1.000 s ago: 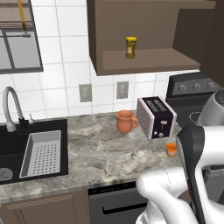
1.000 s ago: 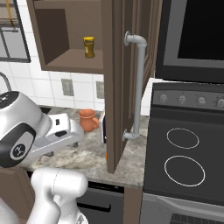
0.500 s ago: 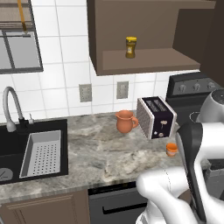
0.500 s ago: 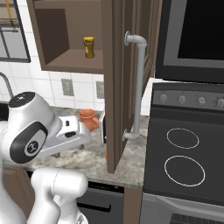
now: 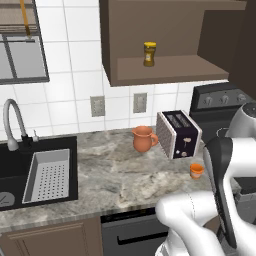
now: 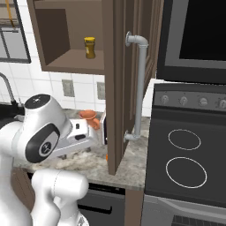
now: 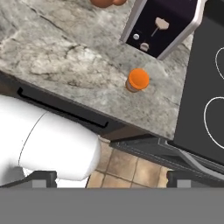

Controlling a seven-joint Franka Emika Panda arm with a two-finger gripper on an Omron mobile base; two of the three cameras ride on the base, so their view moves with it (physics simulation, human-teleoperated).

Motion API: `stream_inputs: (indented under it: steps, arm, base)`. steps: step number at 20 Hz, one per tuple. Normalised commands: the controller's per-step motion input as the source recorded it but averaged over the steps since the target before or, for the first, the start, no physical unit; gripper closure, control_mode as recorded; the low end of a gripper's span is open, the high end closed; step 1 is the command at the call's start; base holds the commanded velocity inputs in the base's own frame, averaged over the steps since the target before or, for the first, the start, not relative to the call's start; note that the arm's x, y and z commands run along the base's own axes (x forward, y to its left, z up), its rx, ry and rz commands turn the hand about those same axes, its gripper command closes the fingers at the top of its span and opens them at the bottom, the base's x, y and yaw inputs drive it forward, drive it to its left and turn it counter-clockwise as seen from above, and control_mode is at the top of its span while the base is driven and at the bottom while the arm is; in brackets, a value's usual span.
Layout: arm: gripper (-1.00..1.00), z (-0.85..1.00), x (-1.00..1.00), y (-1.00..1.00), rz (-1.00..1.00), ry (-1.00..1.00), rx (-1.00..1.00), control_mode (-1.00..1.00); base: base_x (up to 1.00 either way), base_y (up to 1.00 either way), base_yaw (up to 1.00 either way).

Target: Pick the canned food and jam from the counter and place them in the cabinets closest to them.

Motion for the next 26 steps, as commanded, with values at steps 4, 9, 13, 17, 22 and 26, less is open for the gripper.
stream_inputs:
  steps: [4,9,13,17,22,26]
  arm:
    - [-1.00,-0.46,0.06,-0.03,0.00,-0.15,-0.02,-1.00]
    - [-1.00,-0.48,0.12,0.00,0.00,-0.15,-0.03,-1.00]
    - [-1.00,-0.51,0.10,0.00,0.00,-0.15,-0.02,-1.00]
    - [-1.00,-0.51,0.06,0.00,0.00,-0.14,-0.01,-1.00]
    - [-1.00,-0.48,0.02,-0.01,0.00,-0.14,-0.01,-1.00]
    - [-1.00,-0.46,0.01,0.00,0.00,-0.15,-0.03,-1.00]
  base:
    - [0.00,0.00,0.00]
    - [0.00,0.00,0.00]
    - [0.00,0.00,0.00]
    - [0.00,0.00,0.00]
    - [0.00,0.00,0.00]
    - [0.00,0.00,0.00]
